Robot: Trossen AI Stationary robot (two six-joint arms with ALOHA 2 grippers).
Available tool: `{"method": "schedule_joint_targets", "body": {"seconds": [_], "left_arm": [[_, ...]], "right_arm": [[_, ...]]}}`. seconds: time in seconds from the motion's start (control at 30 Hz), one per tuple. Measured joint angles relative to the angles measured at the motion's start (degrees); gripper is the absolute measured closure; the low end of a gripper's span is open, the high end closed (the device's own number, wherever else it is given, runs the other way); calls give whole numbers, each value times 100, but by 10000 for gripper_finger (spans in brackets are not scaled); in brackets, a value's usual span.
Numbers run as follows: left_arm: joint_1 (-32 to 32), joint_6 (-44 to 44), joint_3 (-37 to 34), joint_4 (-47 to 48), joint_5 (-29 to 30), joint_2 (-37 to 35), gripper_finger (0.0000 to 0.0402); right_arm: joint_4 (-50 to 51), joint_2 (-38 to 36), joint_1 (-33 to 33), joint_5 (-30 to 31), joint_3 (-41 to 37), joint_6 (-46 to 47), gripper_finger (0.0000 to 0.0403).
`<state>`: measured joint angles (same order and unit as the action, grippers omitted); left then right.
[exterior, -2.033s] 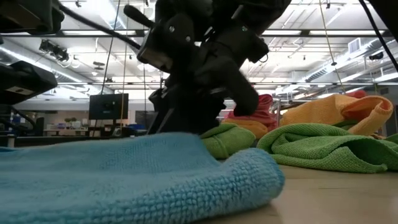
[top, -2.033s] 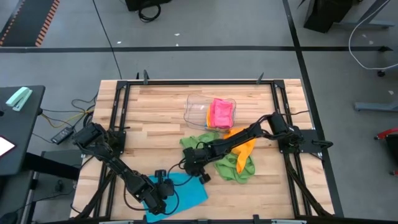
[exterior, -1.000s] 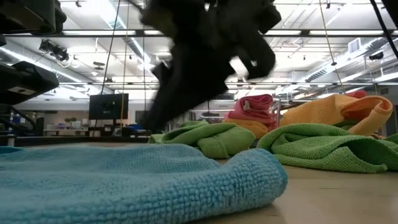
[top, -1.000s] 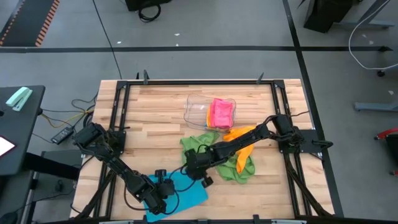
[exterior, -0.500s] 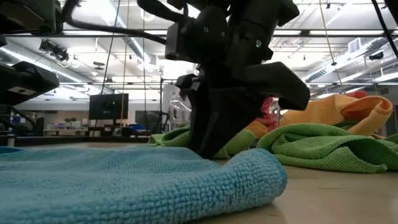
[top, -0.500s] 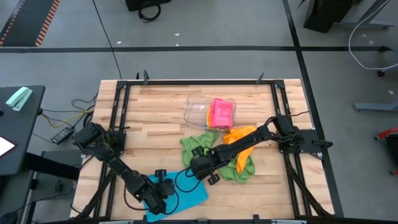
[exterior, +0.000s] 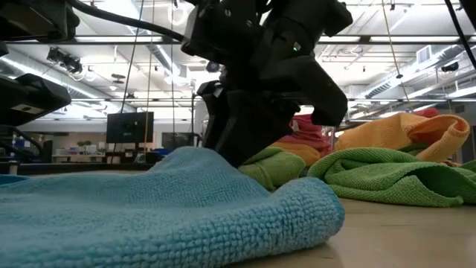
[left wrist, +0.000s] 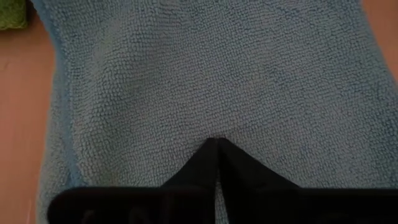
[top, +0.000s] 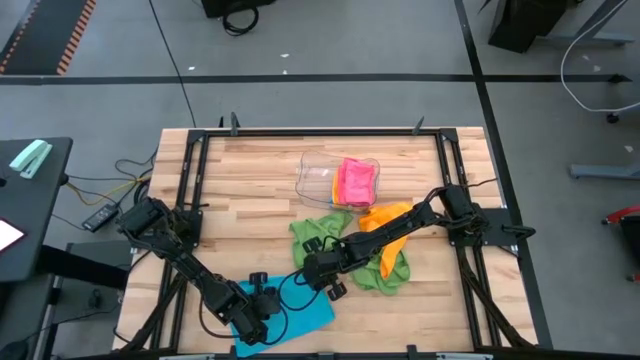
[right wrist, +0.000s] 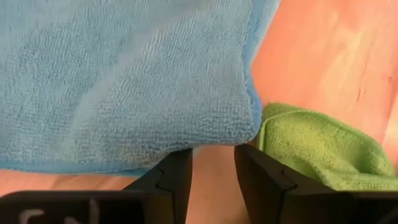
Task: Fold microfiber towels
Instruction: Fold the blue microfiber cloth
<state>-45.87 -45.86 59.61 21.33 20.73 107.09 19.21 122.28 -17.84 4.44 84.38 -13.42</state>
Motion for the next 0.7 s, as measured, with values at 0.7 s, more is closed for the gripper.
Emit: {"method": "schedule_joint_targets", "body": {"seconds": [0.7], "left_arm": [[7,21,0,-9,8,0,390]], "right_arm": [[-1299,-63,-321,-463,79,-94,274]]}}
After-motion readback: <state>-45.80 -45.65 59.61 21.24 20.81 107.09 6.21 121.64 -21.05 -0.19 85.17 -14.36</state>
